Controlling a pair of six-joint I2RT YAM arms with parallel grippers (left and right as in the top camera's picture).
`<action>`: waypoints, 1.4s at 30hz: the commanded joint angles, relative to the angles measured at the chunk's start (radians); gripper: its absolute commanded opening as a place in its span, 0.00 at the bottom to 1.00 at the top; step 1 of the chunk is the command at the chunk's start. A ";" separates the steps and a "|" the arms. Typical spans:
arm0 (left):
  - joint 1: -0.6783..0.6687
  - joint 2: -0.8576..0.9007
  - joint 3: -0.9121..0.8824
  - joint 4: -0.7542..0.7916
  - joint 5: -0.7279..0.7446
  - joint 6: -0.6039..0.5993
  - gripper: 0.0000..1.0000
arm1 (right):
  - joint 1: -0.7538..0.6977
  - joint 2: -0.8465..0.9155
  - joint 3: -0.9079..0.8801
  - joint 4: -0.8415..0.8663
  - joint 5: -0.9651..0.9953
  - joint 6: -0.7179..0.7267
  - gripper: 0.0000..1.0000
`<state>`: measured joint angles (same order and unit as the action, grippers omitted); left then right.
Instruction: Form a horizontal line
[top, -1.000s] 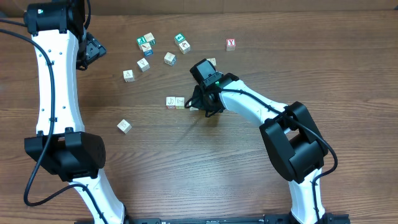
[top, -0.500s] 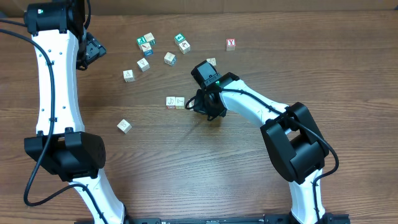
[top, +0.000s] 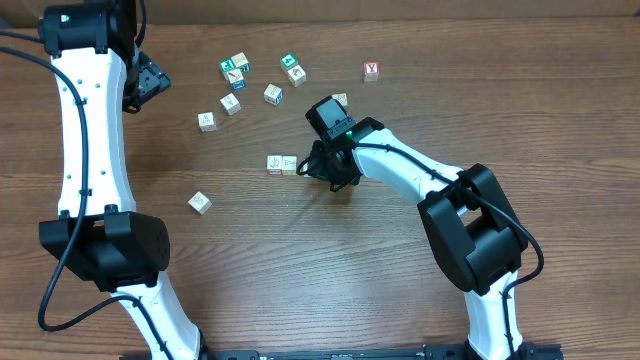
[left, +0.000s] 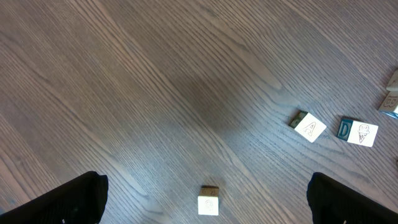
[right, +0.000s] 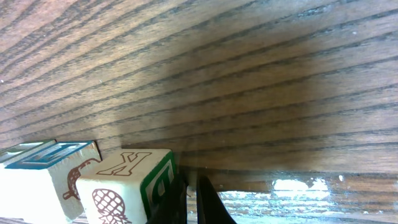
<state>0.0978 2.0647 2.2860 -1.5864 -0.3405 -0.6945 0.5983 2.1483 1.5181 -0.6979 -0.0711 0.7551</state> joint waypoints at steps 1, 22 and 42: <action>-0.006 -0.008 0.013 -0.002 -0.002 0.022 1.00 | 0.008 0.008 -0.008 0.005 0.002 -0.005 0.04; -0.006 -0.008 0.013 -0.002 -0.002 0.022 1.00 | 0.008 0.008 -0.009 0.001 0.100 -0.057 0.04; -0.006 -0.008 0.013 -0.002 -0.002 0.022 1.00 | 0.008 0.008 -0.009 0.038 0.115 -0.162 0.04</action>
<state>0.0978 2.0647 2.2860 -1.5864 -0.3405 -0.6945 0.5983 2.1483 1.5181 -0.6697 0.0322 0.6056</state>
